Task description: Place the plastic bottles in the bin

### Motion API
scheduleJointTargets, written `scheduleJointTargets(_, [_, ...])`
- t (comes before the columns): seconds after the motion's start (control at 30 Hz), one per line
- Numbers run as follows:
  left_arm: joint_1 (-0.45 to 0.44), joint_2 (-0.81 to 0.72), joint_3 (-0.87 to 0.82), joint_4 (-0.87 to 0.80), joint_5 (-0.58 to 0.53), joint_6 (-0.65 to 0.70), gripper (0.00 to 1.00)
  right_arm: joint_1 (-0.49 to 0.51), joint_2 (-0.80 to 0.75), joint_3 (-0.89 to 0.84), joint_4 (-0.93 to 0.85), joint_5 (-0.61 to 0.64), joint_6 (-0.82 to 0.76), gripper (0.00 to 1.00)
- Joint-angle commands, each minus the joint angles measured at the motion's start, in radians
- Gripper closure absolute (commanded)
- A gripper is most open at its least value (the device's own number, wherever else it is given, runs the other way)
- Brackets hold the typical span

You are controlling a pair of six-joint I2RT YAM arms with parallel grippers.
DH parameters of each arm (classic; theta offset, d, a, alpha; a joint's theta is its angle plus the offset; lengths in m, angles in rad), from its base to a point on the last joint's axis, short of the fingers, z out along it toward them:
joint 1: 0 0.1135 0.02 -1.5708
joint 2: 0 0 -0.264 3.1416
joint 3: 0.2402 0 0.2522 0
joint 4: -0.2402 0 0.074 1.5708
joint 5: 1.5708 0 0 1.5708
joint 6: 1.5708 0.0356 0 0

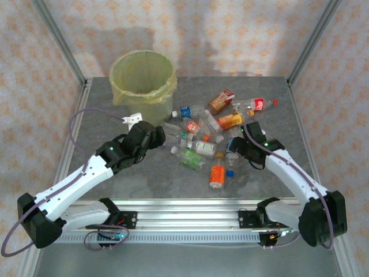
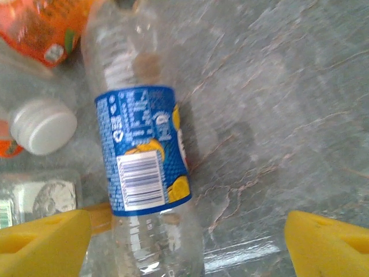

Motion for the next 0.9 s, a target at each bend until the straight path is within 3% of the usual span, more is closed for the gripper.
scheduleJointTargets(0.0, [-0.005, 0.004, -0.021, 0.068, -0.020, -0.041, 0.13, 0.020, 0.072, 0.045, 0.010, -0.029, 0.001, 0.14])
scheduleJointTargets(0.57, [-0.005, 0.041, -0.022, 0.090, -0.015, -0.057, 0.10, 0.021, 0.316, 0.113, 0.106, -0.006, -0.013, 0.17])
scheduleJointTargets(0.87, [-0.005, 0.047, -0.014, 0.084, -0.014, -0.052, 0.07, 0.021, 0.427, 0.126, 0.121, 0.027, -0.016, 0.26])
